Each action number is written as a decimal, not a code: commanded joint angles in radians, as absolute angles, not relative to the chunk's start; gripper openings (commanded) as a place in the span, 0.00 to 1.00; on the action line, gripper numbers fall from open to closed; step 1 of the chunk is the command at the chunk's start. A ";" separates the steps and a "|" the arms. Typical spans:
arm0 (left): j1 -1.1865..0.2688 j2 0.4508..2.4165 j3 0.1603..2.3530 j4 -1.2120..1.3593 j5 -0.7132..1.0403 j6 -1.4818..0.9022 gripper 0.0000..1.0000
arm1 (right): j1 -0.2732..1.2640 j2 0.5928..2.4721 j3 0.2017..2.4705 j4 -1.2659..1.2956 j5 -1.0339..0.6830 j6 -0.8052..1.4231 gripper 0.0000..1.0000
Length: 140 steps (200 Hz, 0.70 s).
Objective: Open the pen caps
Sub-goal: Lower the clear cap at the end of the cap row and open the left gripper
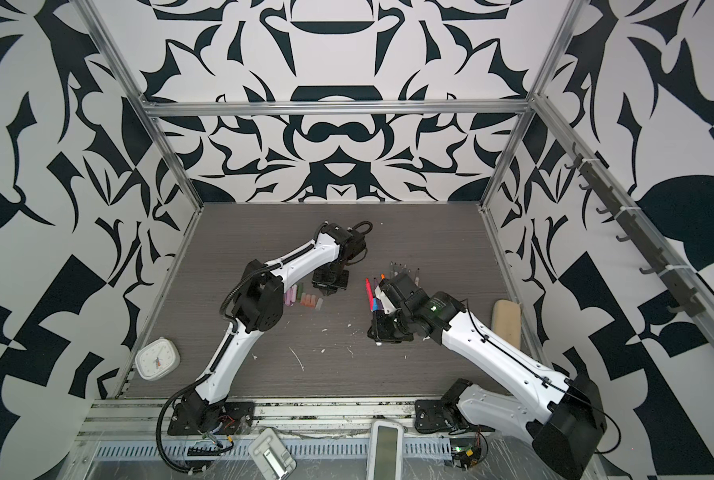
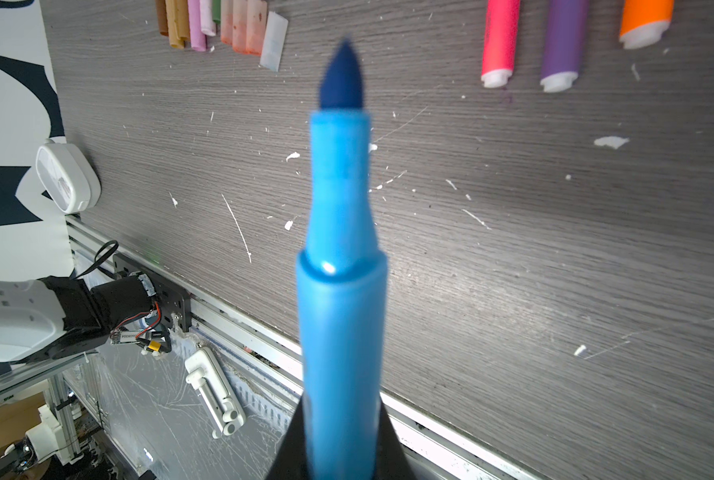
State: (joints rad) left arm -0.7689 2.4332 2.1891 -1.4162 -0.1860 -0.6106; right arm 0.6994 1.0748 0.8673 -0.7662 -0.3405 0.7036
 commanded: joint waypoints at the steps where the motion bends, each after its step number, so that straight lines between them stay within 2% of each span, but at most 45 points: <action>1: -0.773 2.361 2.119 -1.436 -0.125 -0.611 0.02 | 0.695 1.069 0.896 -0.762 -0.347 0.699 0.00; 42: -0.773 2.344 2.017 -1.396 -0.107 -0.621 0.00 | 0.695 1.066 0.887 -0.756 -0.351 0.706 0.00; 73: -0.772 2.351 2.002 -1.381 -0.103 -0.617 0.10 | 0.695 1.062 0.880 -0.750 -0.354 0.713 0.00; 140: -0.772 2.383 2.027 -1.391 -0.112 -0.606 0.14 | 0.695 1.040 0.866 -0.755 -0.349 0.723 0.00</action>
